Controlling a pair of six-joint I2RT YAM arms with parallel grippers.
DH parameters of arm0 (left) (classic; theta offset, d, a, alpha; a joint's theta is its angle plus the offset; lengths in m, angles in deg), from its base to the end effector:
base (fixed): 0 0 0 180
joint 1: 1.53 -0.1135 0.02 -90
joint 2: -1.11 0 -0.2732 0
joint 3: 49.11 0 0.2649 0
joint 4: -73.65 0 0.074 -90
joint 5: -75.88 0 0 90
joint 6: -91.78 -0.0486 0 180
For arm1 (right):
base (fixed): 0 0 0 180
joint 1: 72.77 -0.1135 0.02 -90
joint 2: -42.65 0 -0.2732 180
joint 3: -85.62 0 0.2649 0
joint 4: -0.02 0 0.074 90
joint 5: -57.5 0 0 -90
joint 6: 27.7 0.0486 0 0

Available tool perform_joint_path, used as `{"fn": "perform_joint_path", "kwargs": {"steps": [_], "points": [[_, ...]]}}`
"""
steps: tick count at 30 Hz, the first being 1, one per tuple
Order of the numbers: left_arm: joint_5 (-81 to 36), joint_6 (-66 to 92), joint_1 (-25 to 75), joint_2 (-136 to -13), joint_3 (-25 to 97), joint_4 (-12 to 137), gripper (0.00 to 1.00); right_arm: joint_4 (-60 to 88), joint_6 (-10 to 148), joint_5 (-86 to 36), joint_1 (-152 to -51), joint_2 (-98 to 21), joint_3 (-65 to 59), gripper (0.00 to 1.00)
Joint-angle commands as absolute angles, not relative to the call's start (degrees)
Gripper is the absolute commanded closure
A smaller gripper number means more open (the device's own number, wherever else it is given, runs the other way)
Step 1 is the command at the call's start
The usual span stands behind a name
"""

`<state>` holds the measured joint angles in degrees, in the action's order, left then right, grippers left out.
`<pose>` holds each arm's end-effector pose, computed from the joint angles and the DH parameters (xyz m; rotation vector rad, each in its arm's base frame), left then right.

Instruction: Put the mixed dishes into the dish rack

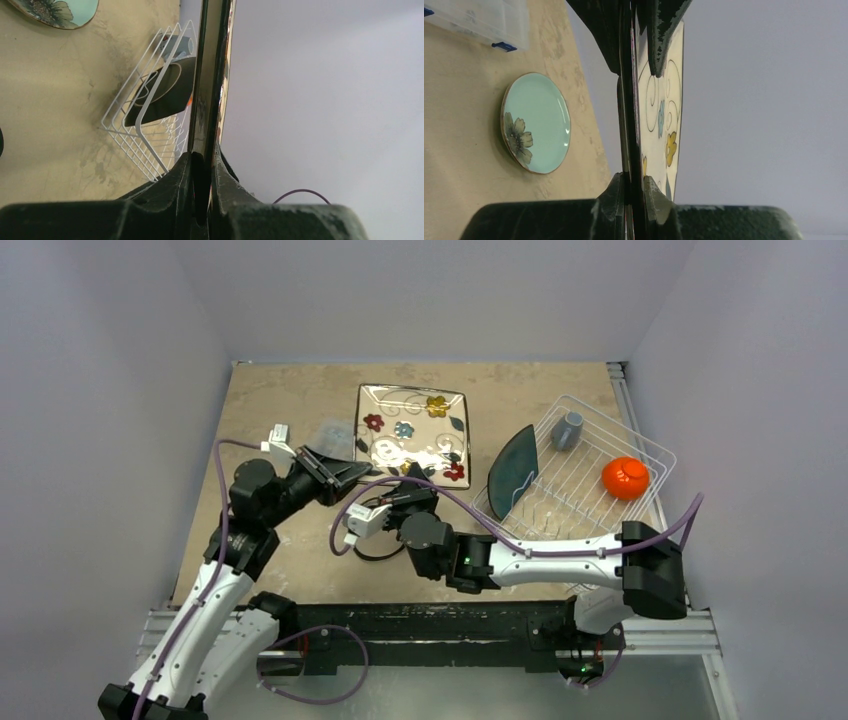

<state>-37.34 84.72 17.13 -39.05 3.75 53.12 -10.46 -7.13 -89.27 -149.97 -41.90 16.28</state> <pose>0.1712 -0.0780 0.3318 -0.7493 1.8562 -1.5872 0.1172 0.3323 0.3077 -1.2139 1.1373 -0.7100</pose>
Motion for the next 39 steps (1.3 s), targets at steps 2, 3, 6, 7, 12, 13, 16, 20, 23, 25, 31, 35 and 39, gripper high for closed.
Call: {"fn": "perform_joint_path", "kwargs": {"steps": [2, 3, 6, 7, 12, 13, 16, 20, 23, 25, 31, 35, 39], "points": [[-40.61, 88.67, 17.19, -35.07, 9.39, 61.83, 1.0, -15.92, -5.4, -90.09, -149.32, -41.55, 10.31, 1.0], [-40.6, 88.43, 17.19, -34.91, 9.81, 60.94, 1.0, -16.56, -5.11, -89.45, -149.27, -41.27, 10.3, 1.0], [-40.48, 87.88, 17.19, -34.67, 11.02, 56.36, 0.93, -18.23, -3.98, -88.43, -149.23, -40.04, 10.09, 1.0], [-40.46, 87.06, 17.16, -34.52, 11.35, 56.19, 0.83, -19.64, -3.78, -88.48, -149.27, -39.76, 10.05, 1.0], [-37.81, 82.24, 17.06, -32.47, 14.35, 52.58, 0.27, -20.17, -0.16, -86.87, -149.19, -37.92, 9.35, 1.0], [-36.98, 80.66, 17.1, -31.88, 15.35, 51.3, 0.21, -19.23, 0.98, -86.23, -149.15, -37.48, 8.89, 1.0], [-33.83, 74.4, 17.1, -30.35, 19.59, 45.19, 0.09, -16.38, 4.69, -85.04, -148.48, -36.33, 7.34, 1.0], [-26.86, 61.93, 17.1, -28.41, 27.65, 34.69, 0.04, -9.15, 14.73, -81.91, -145.53, -33.45, 3.76, 1.0], [-20.71, 52.39, 17.1, -26.98, 33.01, 28.51, 0.03, -0.21, 29.01, -77.18, -140.72, -29.78, -0.02, 1.0], [-16.15, 47.11, 17.1, -25.81, 35.63, 25.58, 0.03, 2.82, 35.19, -75.1, -137.42, -27.94, -1.38, 1.0], [-6.46, 35.09, 17.1, -23.75, 38.64, 24.25, 0.03, 12.47, 49.21, -69.92, -129.09, -23.44, -5.7, 1.0], [-6.05, 29.04, 17.1, -26.79, 40.58, 23.94, 0.03, 21.41, 54.86, -65.43, -123.61, -21.65, -11.16, 1.0], [-9.38, 24.09, 17.29, -32.57, 42.02, 23.44, 0.03, 31.5, 63.9, -62.68, -118.12, -22.11, -18.23, 1.0]]}}
